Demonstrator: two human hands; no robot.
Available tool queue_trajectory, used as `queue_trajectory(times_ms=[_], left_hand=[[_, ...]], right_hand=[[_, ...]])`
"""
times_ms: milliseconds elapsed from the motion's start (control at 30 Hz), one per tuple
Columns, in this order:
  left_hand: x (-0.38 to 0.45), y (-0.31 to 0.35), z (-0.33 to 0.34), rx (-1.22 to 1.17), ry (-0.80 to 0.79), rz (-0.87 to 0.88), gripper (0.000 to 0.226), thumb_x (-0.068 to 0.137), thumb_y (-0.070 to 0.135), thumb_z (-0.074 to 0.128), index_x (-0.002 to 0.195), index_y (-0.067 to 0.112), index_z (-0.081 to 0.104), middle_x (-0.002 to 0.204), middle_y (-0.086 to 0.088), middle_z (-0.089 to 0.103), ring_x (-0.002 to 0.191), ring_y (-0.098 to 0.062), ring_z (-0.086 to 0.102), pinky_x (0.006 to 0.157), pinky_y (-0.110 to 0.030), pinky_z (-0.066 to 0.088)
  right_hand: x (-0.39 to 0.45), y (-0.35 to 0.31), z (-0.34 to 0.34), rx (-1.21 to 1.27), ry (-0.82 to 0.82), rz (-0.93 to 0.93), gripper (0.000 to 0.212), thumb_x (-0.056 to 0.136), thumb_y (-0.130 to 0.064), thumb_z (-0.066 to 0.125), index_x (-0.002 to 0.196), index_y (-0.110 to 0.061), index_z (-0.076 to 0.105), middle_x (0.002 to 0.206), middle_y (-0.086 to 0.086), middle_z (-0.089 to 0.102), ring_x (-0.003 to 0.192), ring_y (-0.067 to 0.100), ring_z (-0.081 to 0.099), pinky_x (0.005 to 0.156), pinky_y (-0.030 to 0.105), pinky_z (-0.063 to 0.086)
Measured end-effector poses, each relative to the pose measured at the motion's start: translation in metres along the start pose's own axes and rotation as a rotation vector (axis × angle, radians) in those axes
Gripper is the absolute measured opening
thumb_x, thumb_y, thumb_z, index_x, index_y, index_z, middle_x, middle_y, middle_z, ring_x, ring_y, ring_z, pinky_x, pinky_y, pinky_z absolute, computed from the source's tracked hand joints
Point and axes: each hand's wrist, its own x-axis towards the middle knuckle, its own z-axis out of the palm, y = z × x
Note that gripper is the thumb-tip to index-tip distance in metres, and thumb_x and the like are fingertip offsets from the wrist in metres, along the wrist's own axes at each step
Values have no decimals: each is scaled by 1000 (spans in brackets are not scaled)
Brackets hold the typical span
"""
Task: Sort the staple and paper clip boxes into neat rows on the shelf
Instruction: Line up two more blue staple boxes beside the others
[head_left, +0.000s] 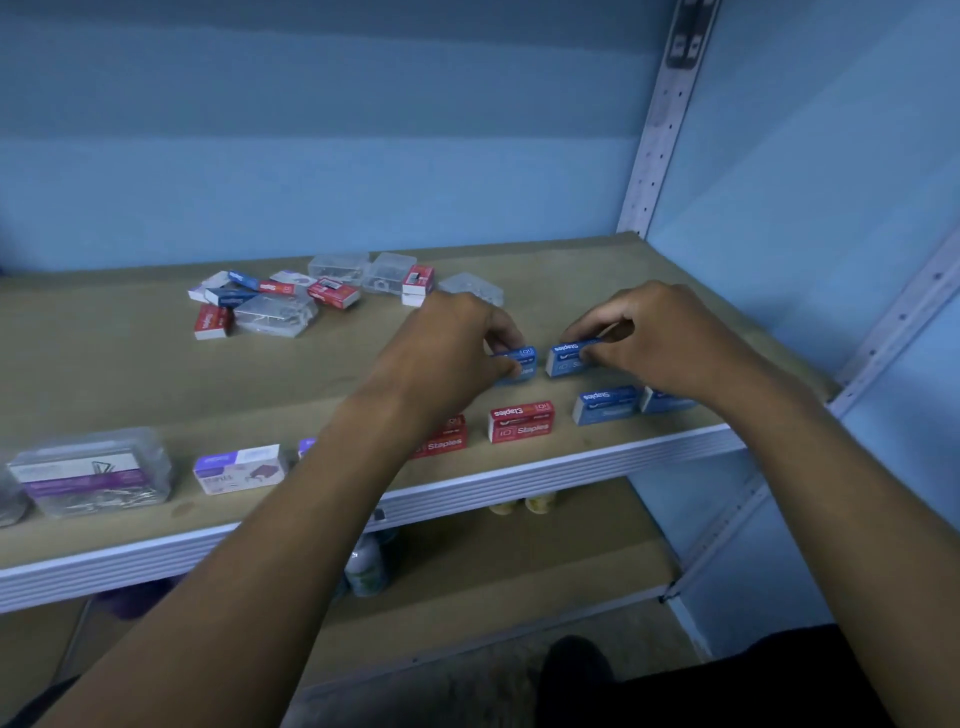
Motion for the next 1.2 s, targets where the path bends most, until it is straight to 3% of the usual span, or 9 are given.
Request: queue_trajectory(times_ms=[167,300,500,833,933,1033,1200], left_hand=[[14,20,18,-13,-36,28,22,79,23,79,100,23,77,93,8,75,75,-3,64,74,-22,52],[20,28,28,-9,-34,45,21,78,24,79,99,24,78,92,8,75,75,-3,64,66,-17,47],[26,34,37,-48,-28,77,19,76,25,80,95,24,78,90,8,74,69,1,61,68,-20,46],[31,37,43,-37,-50,75,19,78,24,79,97,24,78,92,8,74,68,1,59,66,-15,43],[31,38,43,-49,-56,71,21,77,26,80,97,24,77,92,8,74,65,6,56,61,-8,38],[29,35,41,-75,-56,52,25,76,31,81,100,25,76,91,10,73,69,7,58,61,-8,37],[22,23,26,-68,-30,24,25,78,34,80,101,24,76,91,9,73,71,7,58,63,-8,40]], right_hand=[[-13,17,-12,-18,38,61,22,81,-15,80,96,-31,82,76,-23,69,67,-16,59,65,-4,38],[-19,30,-17,-20,55,94,22,82,-12,79,98,-26,82,80,-17,71,71,-8,62,69,-4,41],[-24,42,-21,-24,71,115,20,83,-13,79,99,-25,82,82,-17,68,83,7,69,76,12,48],[-23,48,-19,45,36,144,21,83,-12,79,95,-30,82,70,-29,65,79,-2,68,67,0,44],[-24,49,-18,59,18,152,21,83,-15,79,99,-30,81,80,-26,69,85,-1,68,71,3,47],[-24,49,-19,102,34,135,23,84,-21,79,104,-33,77,99,-18,73,94,1,67,87,19,53],[-20,41,-16,95,76,80,19,89,-28,73,104,-41,74,109,-16,70,101,6,61,88,23,48]])
